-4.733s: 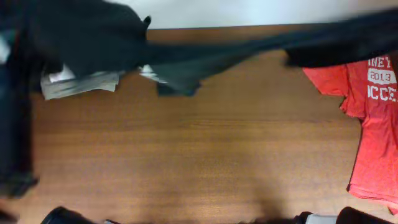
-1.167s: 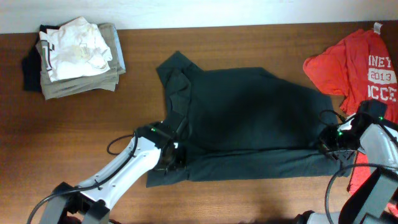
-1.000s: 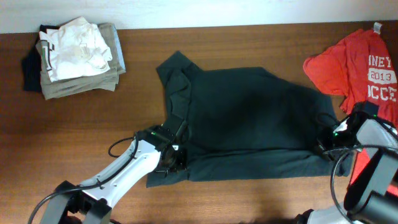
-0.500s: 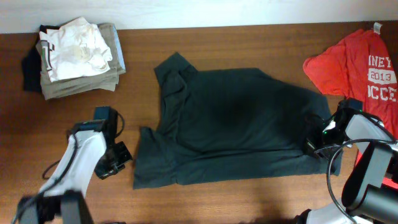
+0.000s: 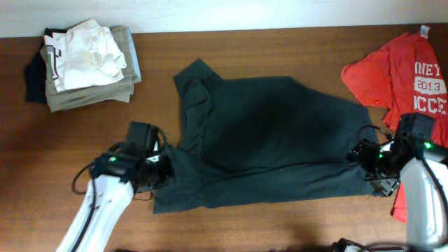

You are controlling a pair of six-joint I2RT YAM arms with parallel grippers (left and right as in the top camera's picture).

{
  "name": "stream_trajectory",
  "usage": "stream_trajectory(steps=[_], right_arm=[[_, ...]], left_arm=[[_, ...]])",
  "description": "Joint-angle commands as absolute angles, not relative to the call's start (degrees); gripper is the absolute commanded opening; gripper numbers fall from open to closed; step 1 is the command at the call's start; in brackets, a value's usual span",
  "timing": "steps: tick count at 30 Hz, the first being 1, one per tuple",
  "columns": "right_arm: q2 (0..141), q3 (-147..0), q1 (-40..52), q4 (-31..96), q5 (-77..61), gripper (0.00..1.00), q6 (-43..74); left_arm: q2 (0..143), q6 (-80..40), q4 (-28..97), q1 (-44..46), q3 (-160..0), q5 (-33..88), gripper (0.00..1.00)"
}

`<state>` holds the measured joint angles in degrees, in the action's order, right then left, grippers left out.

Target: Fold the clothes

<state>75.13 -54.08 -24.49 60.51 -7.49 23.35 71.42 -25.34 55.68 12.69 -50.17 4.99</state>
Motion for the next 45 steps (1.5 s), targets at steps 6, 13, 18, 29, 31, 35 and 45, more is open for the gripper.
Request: stream_trajectory(steps=[6,13,18,29,31,35,45], right_arm=[[99.8,-53.8,-24.0,51.5,-6.8,0.18,23.0],[102.1,-53.8,-20.7,50.1,-6.9,0.25,24.5],[101.5,-54.1,-11.1,48.6,-6.8,0.25,30.5],[64.7,-54.3,-18.0,58.2,-0.9,0.61,30.0],[61.0,-54.3,-18.0,58.2,-4.3,0.62,30.0],[49.1,-54.3,-18.0,58.3,-13.8,0.62,26.8],[40.2,-54.3,-18.0,55.1,-14.5,0.06,22.7]], left_arm=[[97.6,-20.9,46.9,15.4,-49.4,10.7,0.01],[104.3,-30.6,49.8,1.3,-49.4,2.0,0.01],[103.0,-30.6,54.6,-13.8,-51.0,2.1,0.01],[62.7,-29.5,57.3,-15.3,-51.9,2.5,0.98],[60.6,-21.2,55.4,-15.3,-51.9,8.2,0.90],[56.2,-15.8,50.0,-5.7,-52.4,10.8,0.76],[80.9,-10.6,28.9,13.2,-52.4,8.3,0.05]])
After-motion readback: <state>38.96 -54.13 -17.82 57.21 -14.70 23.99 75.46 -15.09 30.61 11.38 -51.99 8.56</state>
